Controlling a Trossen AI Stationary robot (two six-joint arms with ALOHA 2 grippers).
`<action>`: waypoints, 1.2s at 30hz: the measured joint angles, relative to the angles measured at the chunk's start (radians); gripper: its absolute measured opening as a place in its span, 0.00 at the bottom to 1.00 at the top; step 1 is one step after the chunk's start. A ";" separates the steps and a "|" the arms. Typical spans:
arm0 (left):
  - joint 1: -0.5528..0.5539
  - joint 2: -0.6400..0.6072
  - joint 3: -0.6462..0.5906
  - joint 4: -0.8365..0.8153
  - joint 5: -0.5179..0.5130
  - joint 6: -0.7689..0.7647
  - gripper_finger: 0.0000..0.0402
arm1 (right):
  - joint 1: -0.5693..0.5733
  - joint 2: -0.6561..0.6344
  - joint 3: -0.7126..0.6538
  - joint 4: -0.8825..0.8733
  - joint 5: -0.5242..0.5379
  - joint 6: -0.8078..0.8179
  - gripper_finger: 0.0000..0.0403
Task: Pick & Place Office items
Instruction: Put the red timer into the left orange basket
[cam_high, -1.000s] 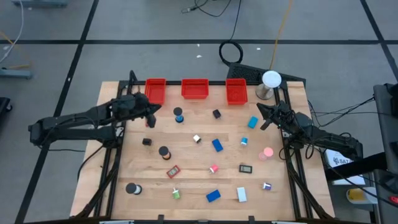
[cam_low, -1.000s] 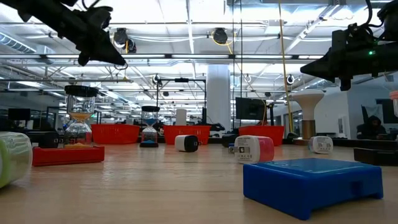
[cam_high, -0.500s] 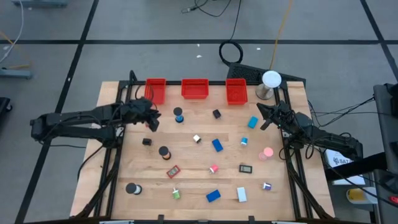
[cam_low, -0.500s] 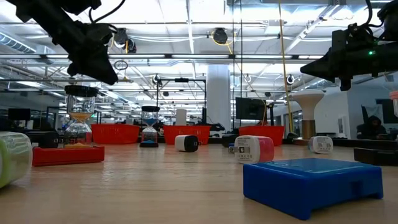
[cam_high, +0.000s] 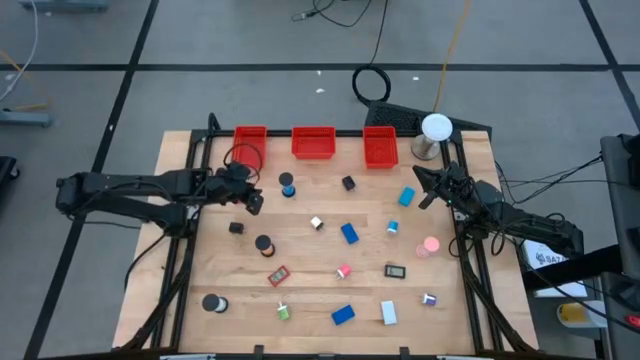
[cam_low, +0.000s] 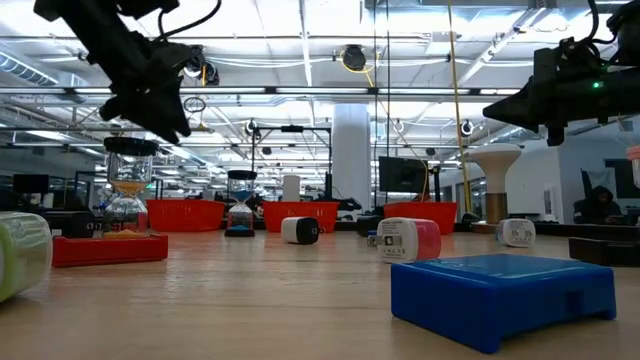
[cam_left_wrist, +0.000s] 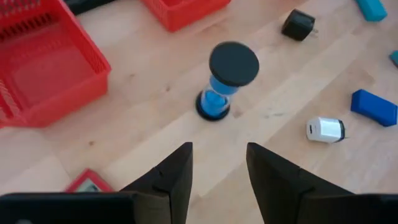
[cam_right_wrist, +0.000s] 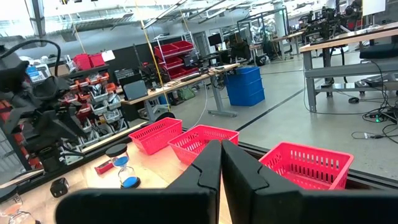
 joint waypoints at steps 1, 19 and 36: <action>-0.017 0.015 0.012 0.000 -0.015 -0.028 0.38 | 0.000 0.000 0.000 0.000 0.000 0.000 0.01; -0.113 0.263 0.269 -0.348 -0.026 -0.449 0.38 | 0.000 0.000 0.000 0.000 0.000 0.000 0.01; -0.145 0.213 0.251 -0.451 -0.076 -0.552 0.38 | 0.000 0.000 0.000 0.000 0.000 0.000 0.01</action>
